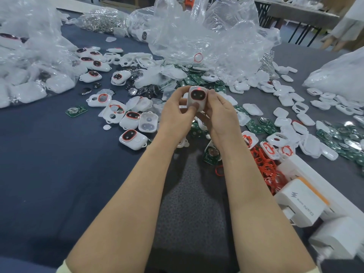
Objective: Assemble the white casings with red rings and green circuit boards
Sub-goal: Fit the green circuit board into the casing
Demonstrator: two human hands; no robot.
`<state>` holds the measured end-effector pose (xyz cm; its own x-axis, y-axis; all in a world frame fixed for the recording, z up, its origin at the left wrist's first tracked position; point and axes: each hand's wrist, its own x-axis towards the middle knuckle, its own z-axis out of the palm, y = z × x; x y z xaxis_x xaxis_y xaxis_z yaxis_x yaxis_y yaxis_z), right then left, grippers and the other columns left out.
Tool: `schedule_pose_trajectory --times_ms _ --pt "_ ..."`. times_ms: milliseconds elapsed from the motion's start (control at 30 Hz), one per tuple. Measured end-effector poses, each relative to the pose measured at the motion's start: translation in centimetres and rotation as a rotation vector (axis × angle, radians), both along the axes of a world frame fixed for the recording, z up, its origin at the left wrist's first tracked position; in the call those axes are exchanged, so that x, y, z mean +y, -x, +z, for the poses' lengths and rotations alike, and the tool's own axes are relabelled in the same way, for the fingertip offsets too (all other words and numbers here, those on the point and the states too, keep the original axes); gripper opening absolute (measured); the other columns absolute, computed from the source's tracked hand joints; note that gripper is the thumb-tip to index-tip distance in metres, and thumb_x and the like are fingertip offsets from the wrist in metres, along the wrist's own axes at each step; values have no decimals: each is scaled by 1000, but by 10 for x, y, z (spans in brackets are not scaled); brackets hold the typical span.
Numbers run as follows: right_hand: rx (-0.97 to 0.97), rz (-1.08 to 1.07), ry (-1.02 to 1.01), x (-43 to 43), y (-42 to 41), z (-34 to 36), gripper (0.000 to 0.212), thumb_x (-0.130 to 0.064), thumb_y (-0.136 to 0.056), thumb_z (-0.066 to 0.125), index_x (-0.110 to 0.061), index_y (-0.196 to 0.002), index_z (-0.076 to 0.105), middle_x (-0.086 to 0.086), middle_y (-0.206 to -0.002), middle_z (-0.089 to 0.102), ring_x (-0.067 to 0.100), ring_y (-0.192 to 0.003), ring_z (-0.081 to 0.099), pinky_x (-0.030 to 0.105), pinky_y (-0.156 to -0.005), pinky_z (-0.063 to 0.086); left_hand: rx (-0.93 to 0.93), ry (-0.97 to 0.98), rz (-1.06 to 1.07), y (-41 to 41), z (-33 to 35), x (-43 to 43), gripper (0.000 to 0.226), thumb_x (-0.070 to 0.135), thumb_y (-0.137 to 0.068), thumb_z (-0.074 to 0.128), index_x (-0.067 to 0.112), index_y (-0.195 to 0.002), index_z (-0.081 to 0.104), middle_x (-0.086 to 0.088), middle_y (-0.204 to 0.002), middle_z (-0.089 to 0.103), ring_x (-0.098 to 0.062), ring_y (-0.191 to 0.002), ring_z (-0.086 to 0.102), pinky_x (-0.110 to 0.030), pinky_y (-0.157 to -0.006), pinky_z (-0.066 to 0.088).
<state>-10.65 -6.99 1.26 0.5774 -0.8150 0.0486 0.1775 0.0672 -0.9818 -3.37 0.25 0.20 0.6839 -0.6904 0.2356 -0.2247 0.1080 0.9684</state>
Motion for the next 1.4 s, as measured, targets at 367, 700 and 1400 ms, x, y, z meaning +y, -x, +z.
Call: schedule_pose_trajectory --times_ms 367,700,1400 --pt "192 13 230 14 -12 -1 23 -24 -100 48 -11 -110 63 8 -106 70 16 -94 67 29 -83 55 207 49 258 -11 15 7 33 8 -88 64 11 -120 58 -11 -110 65 -23 -103 63 -44 -94 51" --pt "167 116 241 89 -159 41 11 -6 -91 58 -1 -100 63 16 -89 69 17 -71 66 33 -69 57 308 182 609 -110 53 79 17 15 -96 52 7 -100 65 -13 -103 68 -30 -98 65 -47 -94 51" --pt "626 50 664 48 -151 30 18 -9 -84 60 -18 -93 72 2 -92 69 13 -86 60 18 -72 44 520 168 620 -154 30 84 20 7 -94 42 10 -109 55 -8 -101 54 -19 -87 50 -33 -81 51"
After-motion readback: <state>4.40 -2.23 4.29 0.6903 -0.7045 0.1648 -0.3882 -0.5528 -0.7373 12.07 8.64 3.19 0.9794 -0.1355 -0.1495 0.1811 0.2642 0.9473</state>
